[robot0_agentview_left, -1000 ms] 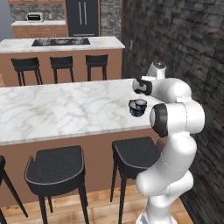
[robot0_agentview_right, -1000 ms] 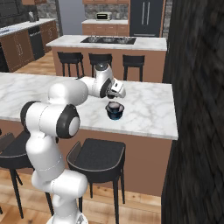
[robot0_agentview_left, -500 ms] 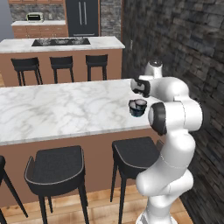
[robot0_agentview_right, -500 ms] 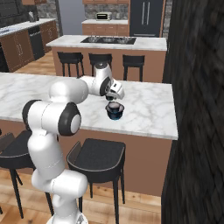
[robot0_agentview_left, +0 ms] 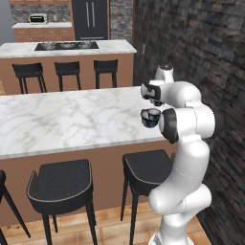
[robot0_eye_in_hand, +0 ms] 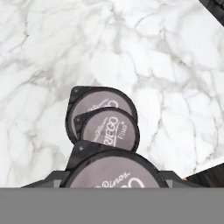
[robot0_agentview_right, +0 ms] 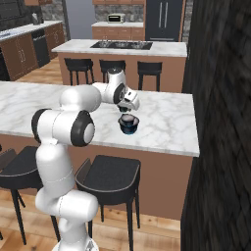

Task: Stack the yogurt containers by placing the smaller containers on top of the larger containers.

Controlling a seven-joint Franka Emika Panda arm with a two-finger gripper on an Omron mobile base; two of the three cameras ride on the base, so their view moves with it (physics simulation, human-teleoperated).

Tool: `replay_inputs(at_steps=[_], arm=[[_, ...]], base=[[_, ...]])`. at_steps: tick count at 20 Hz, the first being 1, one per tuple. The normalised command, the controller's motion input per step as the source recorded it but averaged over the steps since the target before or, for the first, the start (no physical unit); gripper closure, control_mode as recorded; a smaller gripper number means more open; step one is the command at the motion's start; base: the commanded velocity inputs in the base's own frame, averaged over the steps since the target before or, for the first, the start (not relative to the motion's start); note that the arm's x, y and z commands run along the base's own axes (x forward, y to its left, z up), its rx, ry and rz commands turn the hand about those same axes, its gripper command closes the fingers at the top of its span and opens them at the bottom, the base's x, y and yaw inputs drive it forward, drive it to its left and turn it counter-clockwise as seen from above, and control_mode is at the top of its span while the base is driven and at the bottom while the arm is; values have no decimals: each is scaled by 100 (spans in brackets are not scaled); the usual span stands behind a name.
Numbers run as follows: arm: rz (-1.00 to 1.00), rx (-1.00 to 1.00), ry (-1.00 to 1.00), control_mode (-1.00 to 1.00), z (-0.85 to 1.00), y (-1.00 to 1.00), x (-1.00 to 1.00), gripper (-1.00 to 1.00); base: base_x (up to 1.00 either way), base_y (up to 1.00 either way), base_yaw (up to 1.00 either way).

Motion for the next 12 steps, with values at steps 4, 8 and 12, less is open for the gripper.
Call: replay_inputs(at_steps=[4, 8, 12], arm=[[0, 0, 0, -100, 0, 0, 1, 100], [0, 0, 0, -100, -3, 0, 11, 100], [0, 0, 0, -100, -6, 0, 8, 100]], base=[[0, 0, 0], [0, 0, 0], [0, 0, 0]])
